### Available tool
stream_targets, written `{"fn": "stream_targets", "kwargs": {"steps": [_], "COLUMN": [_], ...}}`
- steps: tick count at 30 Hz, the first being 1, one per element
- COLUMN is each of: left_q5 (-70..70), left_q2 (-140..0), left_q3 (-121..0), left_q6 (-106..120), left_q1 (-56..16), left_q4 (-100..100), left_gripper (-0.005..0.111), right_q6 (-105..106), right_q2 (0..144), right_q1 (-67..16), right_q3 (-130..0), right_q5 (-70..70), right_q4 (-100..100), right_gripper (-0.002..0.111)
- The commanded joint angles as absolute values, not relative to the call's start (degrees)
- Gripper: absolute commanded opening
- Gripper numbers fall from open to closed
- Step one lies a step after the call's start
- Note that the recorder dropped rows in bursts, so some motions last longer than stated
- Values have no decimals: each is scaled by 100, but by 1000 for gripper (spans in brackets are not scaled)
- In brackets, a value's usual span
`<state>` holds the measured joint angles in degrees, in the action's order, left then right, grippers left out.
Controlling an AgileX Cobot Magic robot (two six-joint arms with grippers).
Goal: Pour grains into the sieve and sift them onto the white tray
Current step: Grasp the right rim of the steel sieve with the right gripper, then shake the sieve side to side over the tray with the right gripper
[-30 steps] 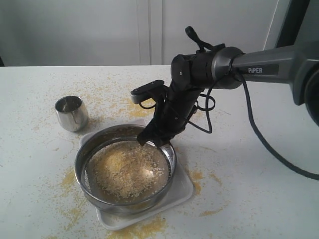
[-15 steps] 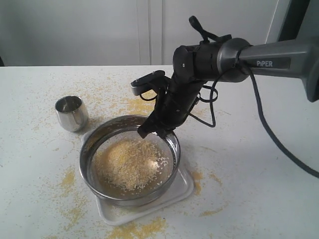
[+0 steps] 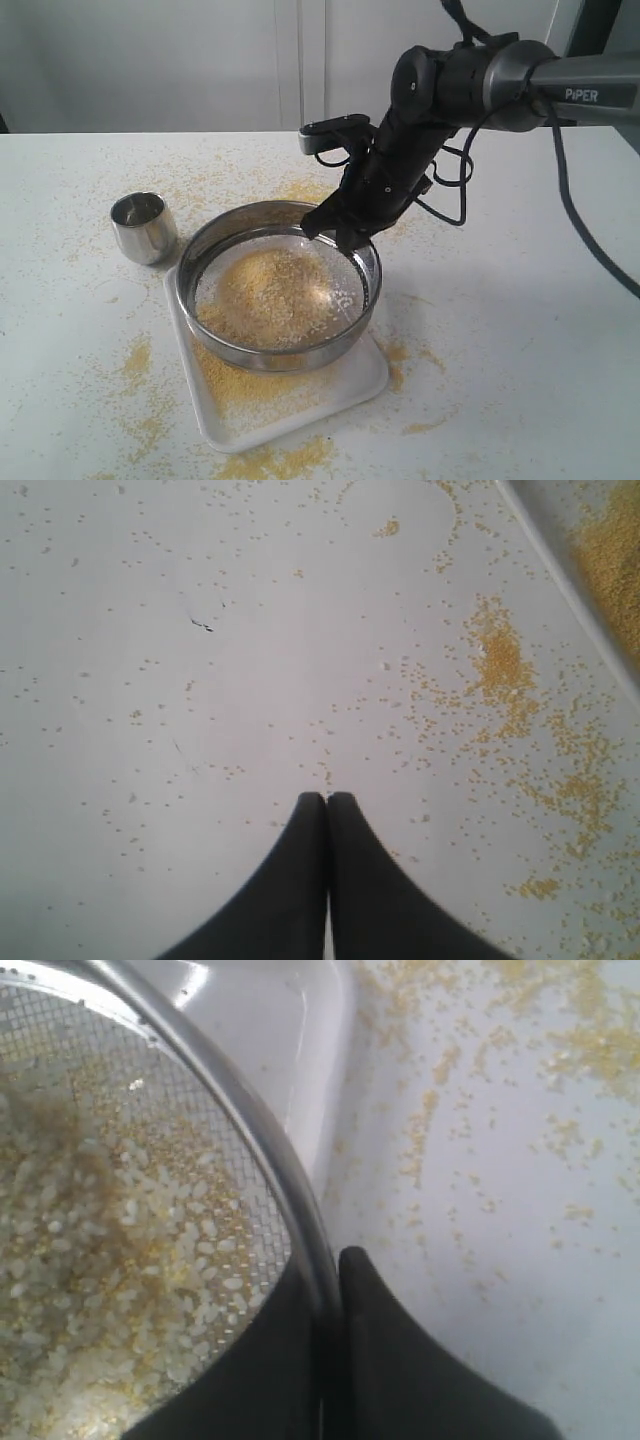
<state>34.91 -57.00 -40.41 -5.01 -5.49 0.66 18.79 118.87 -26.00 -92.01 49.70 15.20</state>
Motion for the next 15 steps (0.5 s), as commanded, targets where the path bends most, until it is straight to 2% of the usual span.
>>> {"fn": "stream_targets", "kwargs": {"steps": [1, 4, 8, 10, 13, 15], "left_q5": [3523, 3523, 3523, 3523, 3523, 3523], "left_q2": [-5647, -5647, -5647, -5647, -5647, -5647], "left_q3": [-4011, -4011, -4011, -4011, -4011, -4011], "left_q6": [-518, -518, -518, -518, -518, -518], "left_q1": [-528, -528, -528, -528, -528, -528], "left_q4": [33, 33, 33, 33, 33, 33], "left_gripper": [0, 0, 0, 0, 0, 0], "right_q6": [2017, 1472, 3080, 2321, 1113, 2285], "right_q2": [11762, 11762, 11682, 11662, 11672, 11672], "right_q1": [-2590, -2588, -2675, -2649, -2629, -2711], "right_q3": [-9262, -9262, -9320, -9323, -9323, -9323], "right_q5": [4993, 4878, 5224, 4977, 4795, 5055], "right_q4": [1766, 2079, 1624, 1132, 1557, 1870], "right_gripper": [0, 0, 0, 0, 0, 0]}}
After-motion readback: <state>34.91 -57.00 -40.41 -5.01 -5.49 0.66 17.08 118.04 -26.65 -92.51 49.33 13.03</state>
